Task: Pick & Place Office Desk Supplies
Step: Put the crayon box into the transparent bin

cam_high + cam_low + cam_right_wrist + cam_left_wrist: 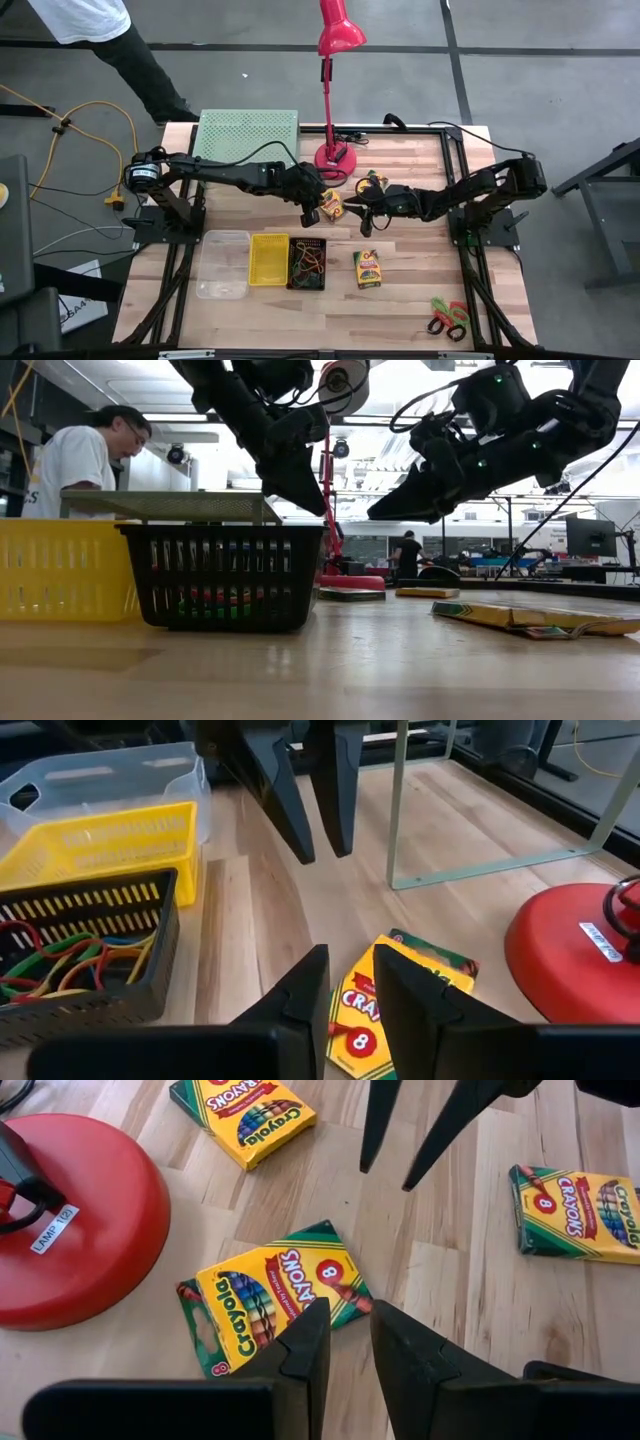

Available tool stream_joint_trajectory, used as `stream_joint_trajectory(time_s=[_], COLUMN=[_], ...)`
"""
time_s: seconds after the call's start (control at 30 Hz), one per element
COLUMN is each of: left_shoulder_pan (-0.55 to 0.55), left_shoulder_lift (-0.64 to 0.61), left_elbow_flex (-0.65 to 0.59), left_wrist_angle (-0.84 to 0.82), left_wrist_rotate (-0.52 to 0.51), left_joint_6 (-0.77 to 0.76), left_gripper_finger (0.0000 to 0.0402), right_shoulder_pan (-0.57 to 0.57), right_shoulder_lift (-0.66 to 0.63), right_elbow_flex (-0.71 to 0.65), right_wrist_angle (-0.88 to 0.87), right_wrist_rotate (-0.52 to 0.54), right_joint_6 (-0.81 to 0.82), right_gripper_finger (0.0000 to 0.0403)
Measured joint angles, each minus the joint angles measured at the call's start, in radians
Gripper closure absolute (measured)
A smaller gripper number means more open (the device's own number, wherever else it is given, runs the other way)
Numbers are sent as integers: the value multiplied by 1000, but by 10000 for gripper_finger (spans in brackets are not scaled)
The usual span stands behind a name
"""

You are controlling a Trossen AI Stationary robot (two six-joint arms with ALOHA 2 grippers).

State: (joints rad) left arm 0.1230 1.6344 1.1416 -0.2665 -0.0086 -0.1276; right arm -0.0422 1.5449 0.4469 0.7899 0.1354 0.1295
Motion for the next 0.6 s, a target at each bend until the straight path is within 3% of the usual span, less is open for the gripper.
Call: stream_joint_trajectory(time_s=[0.6], left_shoulder_pan=[-2], left_shoulder_lift=[0], left_elbow_flex=[-1], left_wrist_angle=[35], left_wrist_rotate=[0], left_joint_6=[-4], left_gripper_finger=[330], right_shoulder_pan=[1], right_shoulder_lift=[64], right_elbow_flex=[56], right_wrist_angle=[8], right_wrist_rotate=[-8], right_joint_6=[-2], right_gripper_finger=[333])
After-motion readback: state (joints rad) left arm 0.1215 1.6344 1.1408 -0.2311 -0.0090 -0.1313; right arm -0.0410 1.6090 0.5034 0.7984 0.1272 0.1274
